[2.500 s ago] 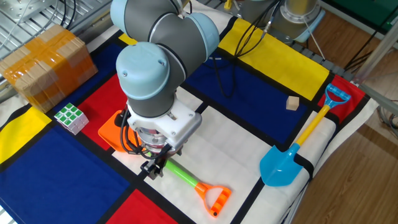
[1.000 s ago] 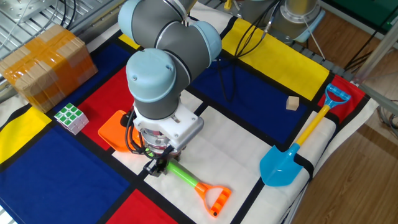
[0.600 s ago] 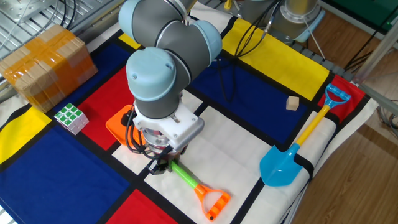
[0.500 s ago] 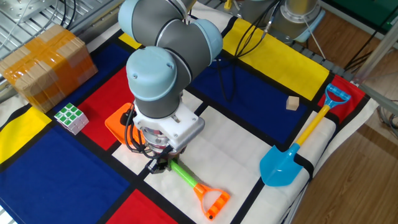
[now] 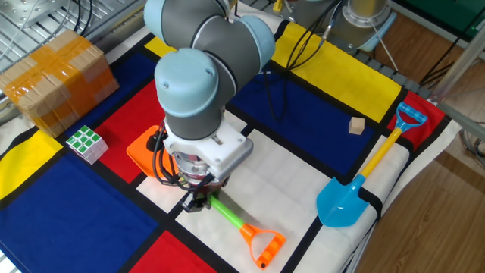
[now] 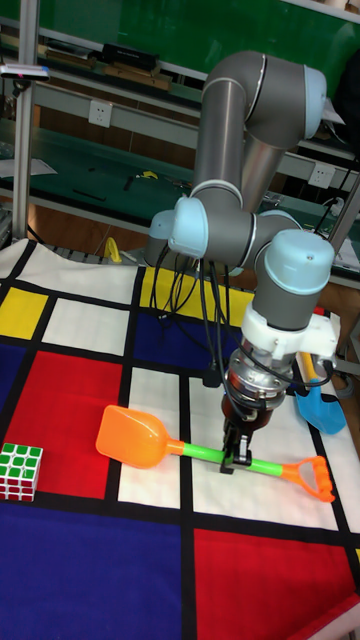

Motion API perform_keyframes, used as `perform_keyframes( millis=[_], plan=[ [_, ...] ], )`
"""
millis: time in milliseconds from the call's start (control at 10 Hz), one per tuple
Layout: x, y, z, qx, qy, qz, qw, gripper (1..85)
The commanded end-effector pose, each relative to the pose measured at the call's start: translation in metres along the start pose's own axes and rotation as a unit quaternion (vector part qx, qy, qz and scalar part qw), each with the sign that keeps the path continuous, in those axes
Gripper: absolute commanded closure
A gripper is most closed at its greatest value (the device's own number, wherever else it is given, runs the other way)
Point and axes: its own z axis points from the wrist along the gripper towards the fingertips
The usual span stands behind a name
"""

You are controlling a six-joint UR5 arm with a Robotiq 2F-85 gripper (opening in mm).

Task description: Use a shovel to scoop up an object

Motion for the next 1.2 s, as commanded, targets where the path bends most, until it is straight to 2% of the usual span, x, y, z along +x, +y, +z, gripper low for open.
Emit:
perform_keyframes(
  millis=[0,100,200,500,700,800,1100],
  plan=[
    [-0.015,-0.003,-0.014,0.002,-0.042,-0.002,0.9991,84.7],
    [-0.016,-0.001,-0.014,-0.003,-0.043,-0.003,0.999,84.7],
    [-0.008,-0.002,-0.014,0.0,-0.029,-0.009,0.9995,84.7],
    [0.0,-0.004,-0.014,0.003,-0.012,0.001,0.9999,84.7],
    [-0.005,-0.007,-0.014,0.009,-0.023,0.014,0.9996,84.7],
    [-0.006,-0.011,-0.014,0.017,-0.024,0.017,0.9994,84.7],
    [0.002,-0.023,-0.014,0.04,-0.01,0.027,0.9988,84.7]
  ],
)
